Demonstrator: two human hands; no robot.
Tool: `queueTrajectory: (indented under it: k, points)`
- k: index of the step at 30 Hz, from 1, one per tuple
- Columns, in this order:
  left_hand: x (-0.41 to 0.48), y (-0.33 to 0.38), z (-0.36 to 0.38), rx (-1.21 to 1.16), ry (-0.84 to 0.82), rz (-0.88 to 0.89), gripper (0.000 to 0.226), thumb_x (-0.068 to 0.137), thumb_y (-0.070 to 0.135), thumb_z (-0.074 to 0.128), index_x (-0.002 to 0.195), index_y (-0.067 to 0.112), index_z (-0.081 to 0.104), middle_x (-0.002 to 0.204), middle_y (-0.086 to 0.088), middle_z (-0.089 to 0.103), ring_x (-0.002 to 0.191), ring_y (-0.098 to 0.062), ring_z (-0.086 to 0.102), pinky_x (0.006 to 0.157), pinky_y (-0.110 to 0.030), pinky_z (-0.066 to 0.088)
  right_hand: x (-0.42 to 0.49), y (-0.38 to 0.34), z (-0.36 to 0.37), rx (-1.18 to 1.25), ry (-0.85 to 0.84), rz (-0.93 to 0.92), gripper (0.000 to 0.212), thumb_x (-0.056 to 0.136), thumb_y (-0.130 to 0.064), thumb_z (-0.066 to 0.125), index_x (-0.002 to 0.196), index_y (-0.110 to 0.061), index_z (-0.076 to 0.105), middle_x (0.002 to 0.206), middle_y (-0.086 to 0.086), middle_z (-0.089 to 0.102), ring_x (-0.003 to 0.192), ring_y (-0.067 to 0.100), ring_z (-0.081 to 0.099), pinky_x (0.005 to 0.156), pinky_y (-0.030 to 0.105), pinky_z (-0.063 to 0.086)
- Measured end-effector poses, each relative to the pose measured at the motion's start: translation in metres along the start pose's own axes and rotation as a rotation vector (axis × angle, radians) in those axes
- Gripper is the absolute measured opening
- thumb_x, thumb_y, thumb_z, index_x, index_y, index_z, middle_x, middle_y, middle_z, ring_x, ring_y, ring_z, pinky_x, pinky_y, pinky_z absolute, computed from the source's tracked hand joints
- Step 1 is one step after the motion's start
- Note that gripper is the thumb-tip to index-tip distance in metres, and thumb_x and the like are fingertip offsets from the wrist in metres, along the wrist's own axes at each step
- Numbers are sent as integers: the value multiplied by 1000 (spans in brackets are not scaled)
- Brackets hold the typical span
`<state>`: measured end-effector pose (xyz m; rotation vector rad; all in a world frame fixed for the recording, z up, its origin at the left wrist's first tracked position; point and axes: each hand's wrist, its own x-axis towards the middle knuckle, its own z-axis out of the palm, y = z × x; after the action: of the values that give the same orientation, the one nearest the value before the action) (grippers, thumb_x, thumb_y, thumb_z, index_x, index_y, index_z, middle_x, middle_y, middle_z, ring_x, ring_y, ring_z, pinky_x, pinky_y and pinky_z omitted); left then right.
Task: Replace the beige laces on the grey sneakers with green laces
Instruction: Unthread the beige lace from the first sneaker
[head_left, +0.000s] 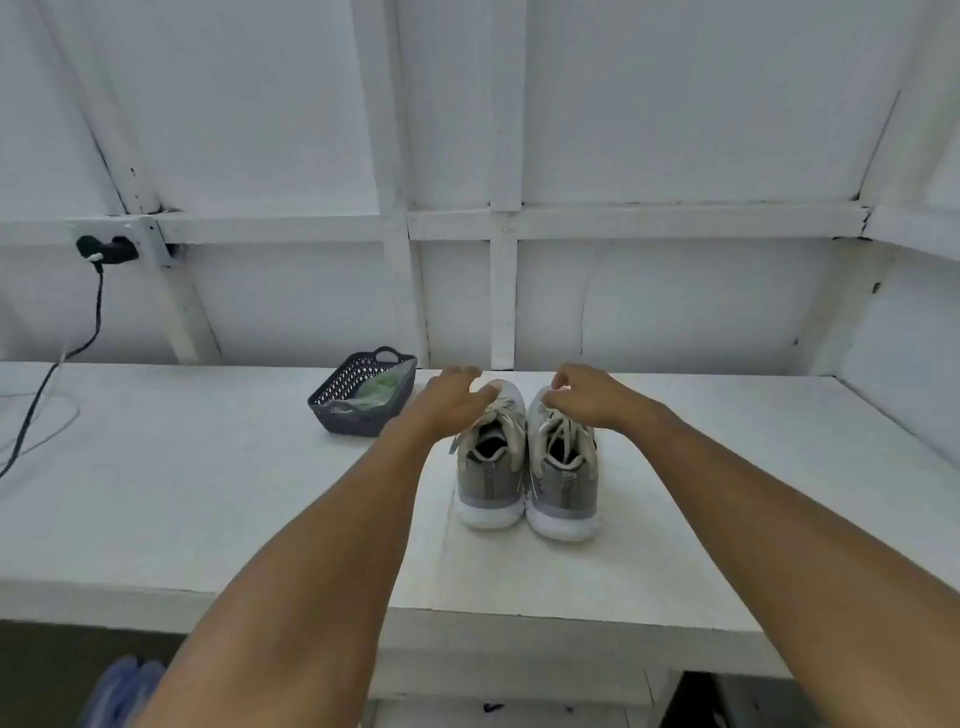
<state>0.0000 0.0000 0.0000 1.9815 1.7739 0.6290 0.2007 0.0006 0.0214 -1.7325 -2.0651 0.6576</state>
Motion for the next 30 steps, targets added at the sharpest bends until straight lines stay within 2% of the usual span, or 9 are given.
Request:
queueTrajectory:
  k: [4,6,9,11,13,16,19,24,30]
  points:
    - [-11,-5,18,119,-123,-14,46,102,51,41,109,19,73,132,-18,54,135,-34,38,106,-38,31,-13,8,14,-93,-66,32,37,87,-34,63,104,-2,69,108,15,66,97,27,62,76,39,51]
    - [-11,-12,29,182,-166,-24,47,97,59,41,82,28,73,127,-17,56,138,-33,30,112,-43,24,-18,14,23,-149,-43,52,32,77,-38,66,86,-9,73,93,9,67,94,26,63,74,36,52]
    - [-15,-26,43,253,-203,-17,43,71,82,42,62,45,64,108,-7,52,137,-36,28,109,-57,25,-26,25,40,-145,-27,112,29,67,-43,66,64,-14,63,79,0,56,93,25,55,64,33,45]
    - [-24,-27,48,280,-207,-30,41,68,78,55,65,37,60,117,-8,47,137,-36,23,107,-60,29,-30,32,53,-168,-5,121,36,64,-49,71,73,-16,59,96,-1,50,103,27,48,67,32,40]
    - [-30,-27,53,287,-163,-23,35,71,65,67,84,33,60,127,-10,40,137,-34,21,106,-59,33,-35,36,65,-227,45,103,40,70,-48,73,89,-15,61,114,2,43,112,29,42,75,34,43]
    - [-34,-27,63,251,-62,4,44,70,54,72,98,21,67,114,-10,43,112,-35,49,93,-43,48,-42,39,83,-183,157,114,41,74,-42,72,103,-13,64,130,10,45,113,33,52,83,35,47]
    - [-39,-28,68,210,23,-8,40,75,44,73,102,15,67,117,-10,45,89,-32,59,81,-34,51,-45,42,92,-86,235,88,33,70,-36,75,89,-13,62,127,13,52,101,33,60,76,31,46]
    - [-47,-48,58,220,84,-41,49,78,41,73,113,8,64,123,-10,43,91,-35,59,79,-32,45,-48,52,88,-47,316,128,47,72,-32,78,108,-6,63,126,17,53,104,35,58,81,35,47]
    - [-54,-75,39,237,119,-95,49,80,40,74,113,6,64,125,-12,42,86,-29,53,81,-34,45,-54,74,79,-14,379,158,47,72,-27,79,110,-4,63,124,17,54,102,36,58,81,37,48]
